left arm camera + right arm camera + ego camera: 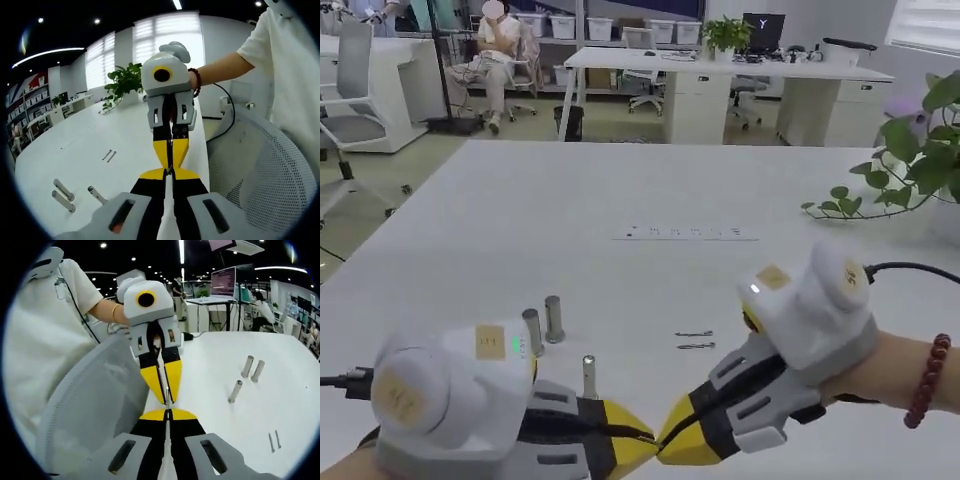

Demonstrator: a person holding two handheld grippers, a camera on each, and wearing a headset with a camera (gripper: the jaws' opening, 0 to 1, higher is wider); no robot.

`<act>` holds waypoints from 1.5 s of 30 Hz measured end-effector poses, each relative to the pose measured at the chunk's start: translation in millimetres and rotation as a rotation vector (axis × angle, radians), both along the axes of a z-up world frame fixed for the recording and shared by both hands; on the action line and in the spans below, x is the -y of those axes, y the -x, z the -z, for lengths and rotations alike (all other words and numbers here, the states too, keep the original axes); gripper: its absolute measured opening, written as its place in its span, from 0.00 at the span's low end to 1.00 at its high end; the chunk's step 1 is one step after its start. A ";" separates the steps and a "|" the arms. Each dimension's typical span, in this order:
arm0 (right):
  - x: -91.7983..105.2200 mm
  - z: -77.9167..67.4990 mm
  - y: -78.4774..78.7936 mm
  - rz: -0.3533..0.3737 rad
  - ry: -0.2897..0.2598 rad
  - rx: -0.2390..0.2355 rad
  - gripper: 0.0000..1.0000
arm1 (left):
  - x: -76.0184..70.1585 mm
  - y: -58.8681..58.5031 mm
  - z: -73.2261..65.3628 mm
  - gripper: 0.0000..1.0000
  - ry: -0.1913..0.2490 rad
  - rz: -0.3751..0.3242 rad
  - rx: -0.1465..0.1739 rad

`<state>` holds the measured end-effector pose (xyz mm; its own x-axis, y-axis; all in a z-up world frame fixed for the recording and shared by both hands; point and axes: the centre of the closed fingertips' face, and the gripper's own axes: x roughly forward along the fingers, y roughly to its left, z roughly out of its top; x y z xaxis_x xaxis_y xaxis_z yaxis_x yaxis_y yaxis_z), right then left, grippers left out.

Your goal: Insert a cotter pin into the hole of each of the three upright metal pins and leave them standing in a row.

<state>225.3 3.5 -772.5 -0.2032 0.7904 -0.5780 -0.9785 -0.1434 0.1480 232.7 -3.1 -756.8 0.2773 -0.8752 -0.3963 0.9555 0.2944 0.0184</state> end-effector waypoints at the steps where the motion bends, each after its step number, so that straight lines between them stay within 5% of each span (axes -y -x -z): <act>1: -0.1 -0.3 -1.3 0.003 0.008 0.006 0.03 | -0.3 -1.9 -0.3 0.02 0.004 -0.014 -0.001; 9: 0.2 0.4 -11.7 0.028 0.058 0.044 0.03 | -4.4 -13.6 1.8 0.04 0.004 -0.094 0.000; 32: -0.7 14.3 -51.5 0.079 0.194 0.208 0.03 | -55.5 -60.7 12.6 0.28 0.026 -0.422 -0.012; 45: -3.9 23.8 -75.5 0.091 0.257 0.297 0.03 | -74.7 -87.8 33.5 0.30 -0.001 -0.540 -0.041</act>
